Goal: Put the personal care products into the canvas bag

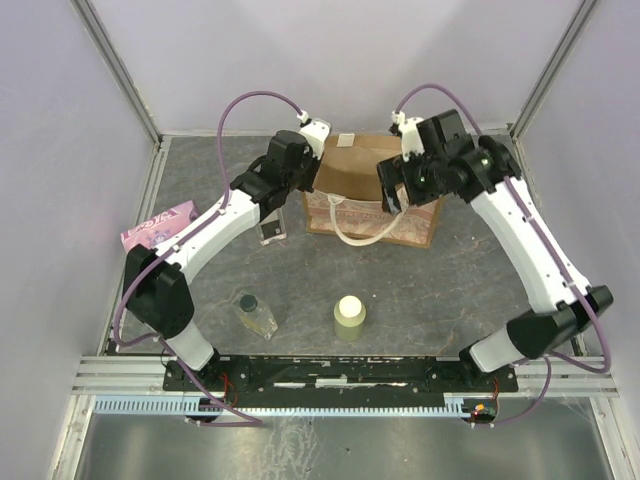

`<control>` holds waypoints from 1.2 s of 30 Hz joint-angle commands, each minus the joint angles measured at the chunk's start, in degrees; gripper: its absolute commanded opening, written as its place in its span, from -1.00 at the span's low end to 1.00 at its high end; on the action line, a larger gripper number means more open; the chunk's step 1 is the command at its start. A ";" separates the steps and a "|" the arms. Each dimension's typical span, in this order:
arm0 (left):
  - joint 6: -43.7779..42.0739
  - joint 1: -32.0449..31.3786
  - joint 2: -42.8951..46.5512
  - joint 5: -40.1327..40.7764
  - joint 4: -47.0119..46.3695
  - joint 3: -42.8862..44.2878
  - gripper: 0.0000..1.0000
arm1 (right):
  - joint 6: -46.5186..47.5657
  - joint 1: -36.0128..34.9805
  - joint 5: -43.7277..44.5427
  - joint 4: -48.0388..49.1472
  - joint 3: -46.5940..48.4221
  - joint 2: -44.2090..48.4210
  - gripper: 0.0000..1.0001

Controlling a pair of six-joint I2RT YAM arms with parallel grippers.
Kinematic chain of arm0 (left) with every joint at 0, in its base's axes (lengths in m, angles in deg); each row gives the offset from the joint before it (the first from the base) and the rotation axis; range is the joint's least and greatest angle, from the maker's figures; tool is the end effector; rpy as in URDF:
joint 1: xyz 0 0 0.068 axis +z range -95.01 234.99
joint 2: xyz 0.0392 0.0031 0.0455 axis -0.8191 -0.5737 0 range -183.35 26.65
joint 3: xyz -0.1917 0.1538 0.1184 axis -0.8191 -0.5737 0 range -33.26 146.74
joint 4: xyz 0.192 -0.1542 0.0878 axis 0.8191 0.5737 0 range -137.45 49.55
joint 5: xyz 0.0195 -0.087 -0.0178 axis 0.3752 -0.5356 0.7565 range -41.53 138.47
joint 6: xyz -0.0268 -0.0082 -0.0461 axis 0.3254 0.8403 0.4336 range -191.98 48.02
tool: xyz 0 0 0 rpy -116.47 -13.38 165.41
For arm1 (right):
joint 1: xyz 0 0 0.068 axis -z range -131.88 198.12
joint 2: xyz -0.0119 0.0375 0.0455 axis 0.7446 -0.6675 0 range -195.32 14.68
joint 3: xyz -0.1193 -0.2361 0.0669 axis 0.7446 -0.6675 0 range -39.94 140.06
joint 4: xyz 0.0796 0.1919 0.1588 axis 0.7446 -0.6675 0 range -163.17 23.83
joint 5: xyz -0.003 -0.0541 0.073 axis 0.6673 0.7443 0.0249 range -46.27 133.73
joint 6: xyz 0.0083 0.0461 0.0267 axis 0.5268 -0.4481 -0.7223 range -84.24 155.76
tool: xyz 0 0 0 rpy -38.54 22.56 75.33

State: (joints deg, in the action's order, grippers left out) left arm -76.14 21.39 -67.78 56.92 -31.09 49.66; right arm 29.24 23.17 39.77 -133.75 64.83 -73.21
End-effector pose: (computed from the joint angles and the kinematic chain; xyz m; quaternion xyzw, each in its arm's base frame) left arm 0.3268 -0.2109 0.3355 0.2405 0.8206 -0.0697 0.5138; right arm 0.2679 0.1274 0.4211 -0.1623 0.9272 0.1225 0.3146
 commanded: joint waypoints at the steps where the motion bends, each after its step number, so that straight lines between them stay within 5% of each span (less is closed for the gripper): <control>1: -0.50 0.12 -2.16 0.70 -0.72 2.42 -0.95 | -2.61 -5.51 -3.02 3.72 -6.07 6.44 1.00; 16: 3.00 0.32 -5.49 -0.09 0.71 5.87 -0.95 | -11.92 -24.71 1.73 7.95 -24.28 15.90 1.00; 36: 5.83 0.35 -6.06 -0.73 0.84 6.32 -0.95 | -13.67 -38.60 3.31 11.44 -28.20 6.02 1.00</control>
State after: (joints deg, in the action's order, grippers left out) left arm -73.02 21.80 -72.26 57.29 -31.09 54.36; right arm 16.21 -14.07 42.59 -124.70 34.52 -65.63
